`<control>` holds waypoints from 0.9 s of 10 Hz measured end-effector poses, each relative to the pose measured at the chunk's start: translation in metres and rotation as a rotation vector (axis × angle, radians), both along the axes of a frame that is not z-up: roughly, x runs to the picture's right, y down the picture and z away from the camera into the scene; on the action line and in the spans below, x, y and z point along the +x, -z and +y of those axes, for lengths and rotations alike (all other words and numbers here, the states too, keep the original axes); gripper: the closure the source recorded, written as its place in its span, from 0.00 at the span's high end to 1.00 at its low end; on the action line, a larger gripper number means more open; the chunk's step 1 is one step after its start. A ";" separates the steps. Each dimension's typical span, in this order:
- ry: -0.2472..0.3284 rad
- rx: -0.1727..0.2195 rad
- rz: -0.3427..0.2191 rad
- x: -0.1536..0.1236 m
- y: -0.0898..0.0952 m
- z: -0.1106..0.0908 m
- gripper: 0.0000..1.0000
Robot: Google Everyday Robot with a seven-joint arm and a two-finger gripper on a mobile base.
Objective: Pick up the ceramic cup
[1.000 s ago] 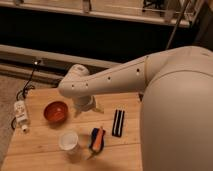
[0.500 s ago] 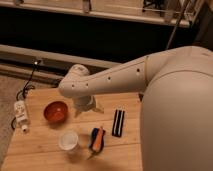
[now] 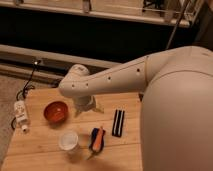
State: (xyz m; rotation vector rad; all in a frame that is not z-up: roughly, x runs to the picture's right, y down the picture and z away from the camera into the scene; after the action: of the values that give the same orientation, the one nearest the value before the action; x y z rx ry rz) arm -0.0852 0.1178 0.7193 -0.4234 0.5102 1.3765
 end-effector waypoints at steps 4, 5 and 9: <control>0.000 0.000 0.000 0.000 0.000 0.000 0.80; 0.000 0.000 0.000 0.000 0.000 0.000 0.80; 0.011 0.006 -0.008 -0.002 0.004 -0.001 0.80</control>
State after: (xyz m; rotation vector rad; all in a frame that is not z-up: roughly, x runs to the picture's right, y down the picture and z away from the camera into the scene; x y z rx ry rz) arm -0.0873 0.1163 0.7153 -0.4207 0.5014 1.3649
